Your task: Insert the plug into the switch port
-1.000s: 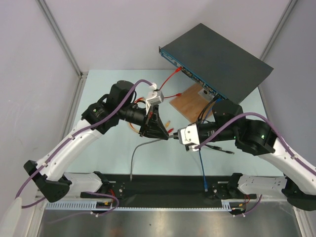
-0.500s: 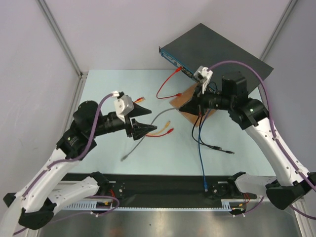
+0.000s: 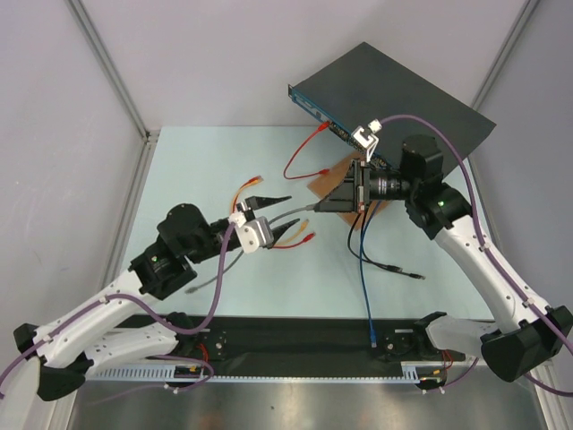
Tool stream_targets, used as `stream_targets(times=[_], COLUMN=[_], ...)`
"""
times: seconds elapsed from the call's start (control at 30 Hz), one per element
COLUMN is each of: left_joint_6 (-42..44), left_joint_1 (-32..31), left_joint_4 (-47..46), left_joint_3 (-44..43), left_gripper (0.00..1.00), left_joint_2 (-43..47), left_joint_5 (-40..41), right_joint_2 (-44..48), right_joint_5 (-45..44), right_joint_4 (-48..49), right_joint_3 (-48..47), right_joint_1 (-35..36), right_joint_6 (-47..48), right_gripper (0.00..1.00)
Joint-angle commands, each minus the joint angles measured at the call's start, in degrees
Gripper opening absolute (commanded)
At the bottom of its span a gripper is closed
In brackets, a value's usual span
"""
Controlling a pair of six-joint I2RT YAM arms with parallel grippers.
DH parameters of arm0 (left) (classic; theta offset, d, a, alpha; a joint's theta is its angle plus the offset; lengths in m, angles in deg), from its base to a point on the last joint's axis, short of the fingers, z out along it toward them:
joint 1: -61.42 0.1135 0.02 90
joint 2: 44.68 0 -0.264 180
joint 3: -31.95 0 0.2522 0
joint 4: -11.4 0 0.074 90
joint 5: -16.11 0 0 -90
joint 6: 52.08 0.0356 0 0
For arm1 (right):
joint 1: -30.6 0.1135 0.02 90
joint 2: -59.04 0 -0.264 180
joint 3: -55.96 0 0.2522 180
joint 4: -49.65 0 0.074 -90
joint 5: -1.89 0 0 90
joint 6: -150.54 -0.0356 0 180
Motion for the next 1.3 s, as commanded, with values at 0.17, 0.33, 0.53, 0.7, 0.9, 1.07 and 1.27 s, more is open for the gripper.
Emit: stream_targets(times=[0.17,0.33,0.53,0.7,0.9,1.07,1.27], left_joint_6=[5.66,5.75,5.31,5.22,5.84,6.19,3.04], left_joint_1=[-1.74,-1.92,-2.44,-2.53,-2.88,-3.06,-3.85], left_joint_4=[-4.44,-3.03,-2.85,-3.21,-2.51,-2.50,-0.49], left_joint_3=[0.11,-0.33,-0.24,-0.50,-0.59,-0.15,-1.64], left_gripper=[0.40,0.37,0.41,0.29,0.22,0.12,0.00], left_joint_2=[-0.36,-1.32,-2.03,-2.20,-3.08,-3.26,-4.13], left_joint_5=[-2.18,-3.06,-2.62,-3.23,-3.85,-4.03,-3.59], right_joint_2=[1.61,1.34,1.61,1.34,1.08,1.25,1.08], right_joint_5=[5.15,5.68,5.77,5.95,6.21,6.12,3.58], right_joint_4=[6.14,7.46,7.29,6.41,7.20,5.80,0.11], right_joint_3=[0.90,0.64,0.55,0.29,0.20,-0.33,-2.43], right_joint_1=[-0.29,-0.20,-0.03,-0.03,0.33,0.59,0.33], right_joint_6=[-5.99,-6.69,-6.43,-5.73,-6.25,-4.85,1.71], right_gripper=[0.00,0.00,0.00,0.00,0.00,0.00,0.00])
